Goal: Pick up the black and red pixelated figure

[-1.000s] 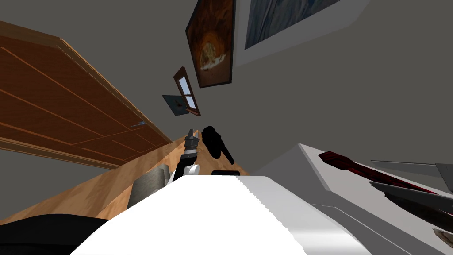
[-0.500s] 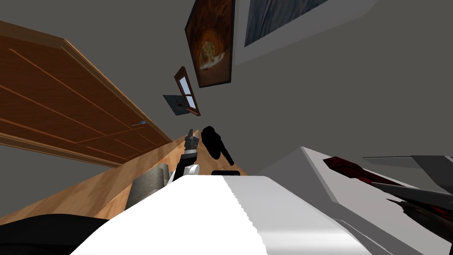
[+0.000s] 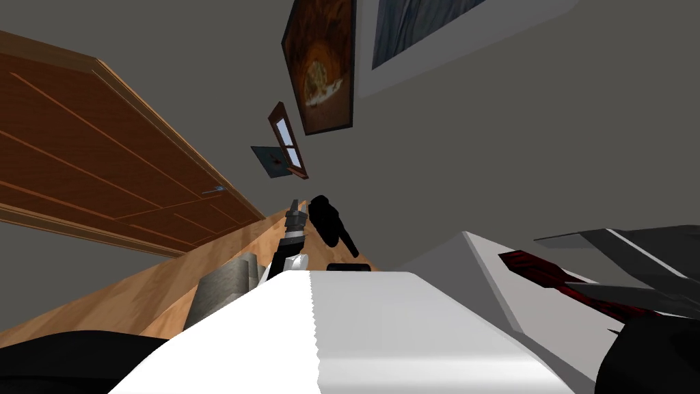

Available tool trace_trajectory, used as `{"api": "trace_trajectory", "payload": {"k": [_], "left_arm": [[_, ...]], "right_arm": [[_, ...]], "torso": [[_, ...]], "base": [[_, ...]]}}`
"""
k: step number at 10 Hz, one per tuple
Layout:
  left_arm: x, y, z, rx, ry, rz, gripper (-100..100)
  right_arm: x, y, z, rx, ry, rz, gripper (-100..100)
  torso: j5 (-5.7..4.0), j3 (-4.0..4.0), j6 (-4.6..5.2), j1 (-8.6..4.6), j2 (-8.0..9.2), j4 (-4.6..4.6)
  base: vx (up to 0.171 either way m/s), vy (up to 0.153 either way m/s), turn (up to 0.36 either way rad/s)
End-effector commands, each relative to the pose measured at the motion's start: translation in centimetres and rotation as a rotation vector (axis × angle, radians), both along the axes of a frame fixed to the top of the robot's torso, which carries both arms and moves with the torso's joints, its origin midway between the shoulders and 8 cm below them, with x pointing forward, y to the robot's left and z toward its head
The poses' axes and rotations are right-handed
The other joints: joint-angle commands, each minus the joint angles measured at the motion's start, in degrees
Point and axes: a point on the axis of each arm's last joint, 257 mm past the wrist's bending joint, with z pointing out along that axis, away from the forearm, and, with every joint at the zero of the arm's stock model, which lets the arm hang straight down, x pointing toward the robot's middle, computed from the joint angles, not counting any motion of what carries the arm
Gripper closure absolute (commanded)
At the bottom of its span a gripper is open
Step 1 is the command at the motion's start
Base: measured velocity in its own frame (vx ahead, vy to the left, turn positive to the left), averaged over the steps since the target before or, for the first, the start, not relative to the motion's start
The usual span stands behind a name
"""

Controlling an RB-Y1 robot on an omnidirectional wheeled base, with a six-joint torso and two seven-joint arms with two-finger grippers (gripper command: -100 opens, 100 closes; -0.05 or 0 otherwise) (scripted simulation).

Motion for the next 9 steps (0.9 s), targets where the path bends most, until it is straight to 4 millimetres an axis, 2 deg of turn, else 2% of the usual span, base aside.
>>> {"api": "trace_trajectory", "payload": {"k": [1,2,4,5,6,7,9], "left_arm": [[0.0,0.0,0.0,0.0,0.0,0.0,0],[0.0,0.0,0.0,0.0,0.0,0.0,0],[0.0,0.0,0.0,0.0,0.0,0.0,0],[0.0,0.0,0.0,0.0,0.0,0.0,0],[0.0,0.0,0.0,0.0,0.0,0.0,0],[0.0,0.0,0.0,0.0,0.0,0.0,0],[0.0,0.0,0.0,0.0,0.0,0.0,0]], "right_arm": [[0.1,0.7,-0.7,-0.011,0.068,0.055,-100],[0.1,1.1,-1.4,-0.009,0.109,0.084,-100],[-0.3,2.0,-2.9,0.011,0.178,0.124,-100],[0.0,1.8,-2.3,0.004,0.156,0.112,-100],[-0.1,1.8,-2.4,0.006,0.16,0.114,0],[-0.1,1.1,-2.8,0.008,0.159,0.096,-100],[-0.4,0.0,-3.6,0.011,0.158,0.07,-100]], "torso": [[0.0,0.0,0.0,0.0,0.0,0.0],[0.0,0.01,0.0,0.02,0.01,0.0],[0.07,0.09,0.01,0.37,0.15,0.04],[0.11,0.11,0.01,0.45,0.19,0.05],[0.11,0.14,0.03,0.47,0.22,0.07],[0.12,0.15,0.03,0.48,0.23,0.07],[0.14,0.21,0.02,0.58,0.35,0.1]], "base": [[0.035,-0.108,0.007],[0.008,-0.097,-0.001],[-0.005,0.005,0.016],[0.0,0.0,0.0],[0.0,0.0,0.0],[-0.025,0.017,0.117],[-0.047,0.039,0.148]]}}
